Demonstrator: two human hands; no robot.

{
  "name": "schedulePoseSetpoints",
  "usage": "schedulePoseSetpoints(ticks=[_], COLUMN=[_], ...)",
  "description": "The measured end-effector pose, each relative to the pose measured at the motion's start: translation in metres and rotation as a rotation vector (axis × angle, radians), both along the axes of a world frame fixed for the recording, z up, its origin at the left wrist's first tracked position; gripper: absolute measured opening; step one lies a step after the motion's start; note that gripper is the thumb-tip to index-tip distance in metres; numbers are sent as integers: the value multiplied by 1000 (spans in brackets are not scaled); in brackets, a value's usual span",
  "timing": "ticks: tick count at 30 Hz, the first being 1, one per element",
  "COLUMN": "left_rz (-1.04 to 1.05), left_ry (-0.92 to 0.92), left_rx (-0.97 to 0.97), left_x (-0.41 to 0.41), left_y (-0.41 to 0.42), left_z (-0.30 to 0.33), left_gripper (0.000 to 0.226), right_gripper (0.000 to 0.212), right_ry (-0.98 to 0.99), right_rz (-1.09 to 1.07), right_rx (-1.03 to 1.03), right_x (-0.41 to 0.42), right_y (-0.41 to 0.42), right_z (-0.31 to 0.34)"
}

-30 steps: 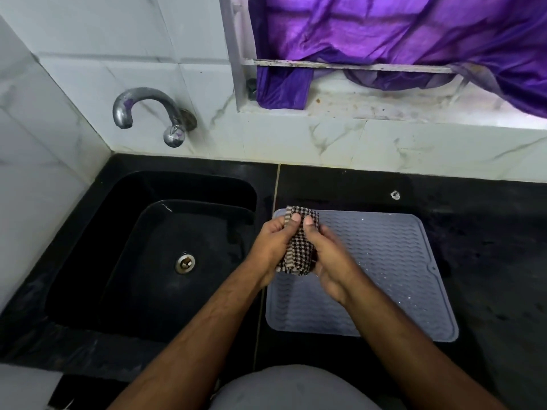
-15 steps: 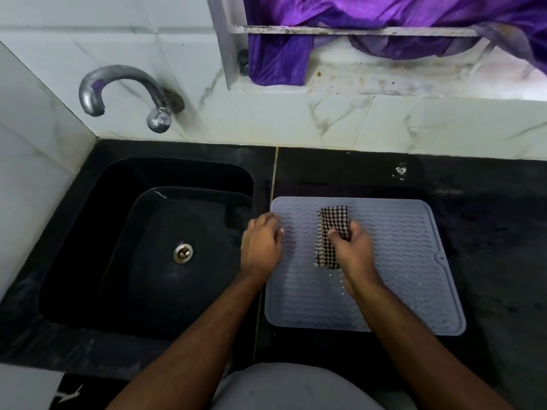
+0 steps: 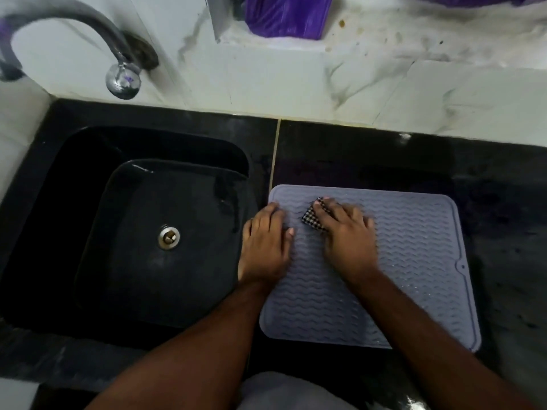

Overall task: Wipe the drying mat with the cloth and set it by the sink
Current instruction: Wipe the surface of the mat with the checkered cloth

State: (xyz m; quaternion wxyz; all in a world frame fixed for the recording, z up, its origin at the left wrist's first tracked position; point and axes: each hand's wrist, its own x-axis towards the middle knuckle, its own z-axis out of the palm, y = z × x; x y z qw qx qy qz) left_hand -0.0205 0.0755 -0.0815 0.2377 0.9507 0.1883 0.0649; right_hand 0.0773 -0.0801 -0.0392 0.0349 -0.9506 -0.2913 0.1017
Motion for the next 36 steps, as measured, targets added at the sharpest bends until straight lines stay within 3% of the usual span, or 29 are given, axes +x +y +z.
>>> schedulePoseSetpoints(ticks=[3, 8, 10, 14, 18, 23, 26, 29, 32, 36], left_rz=[5, 32, 37, 56, 71, 79, 81, 83, 93, 112], left_ry=[6, 37, 47, 49, 68, 80, 73, 73, 92, 80], left_rx=[32, 105, 146, 185, 169, 136, 136, 159, 185, 161], left_x=[1, 3, 3, 3, 4, 4, 5, 5, 5, 6], left_y=[0, -2, -2, -2, -2, -2, -2, -2, -3, -3], left_z=[-2, -5, -6, -7, -7, -5, -5, -5, -3, -2], left_gripper=[44, 35, 34, 28, 36, 41, 40, 41, 45, 44], right_gripper=[63, 69, 72, 90, 57, 53, 48, 51, 51, 49], right_ry=[96, 97, 108, 88, -65, -60, -49, -26, 44, -33], right_rz=[-42, -76, 42, 297, 375, 223, 109, 176, 229, 237], right_rx=[78, 389, 347, 67, 36, -146, -84, 71, 68, 11], right_x=[2, 18, 25, 27, 39, 55, 47, 28, 9, 28], right_y=[6, 41, 62, 81, 51, 1, 19, 56, 78, 47], right_z=[2, 9, 5, -9, -6, 22, 36, 28, 3, 6])
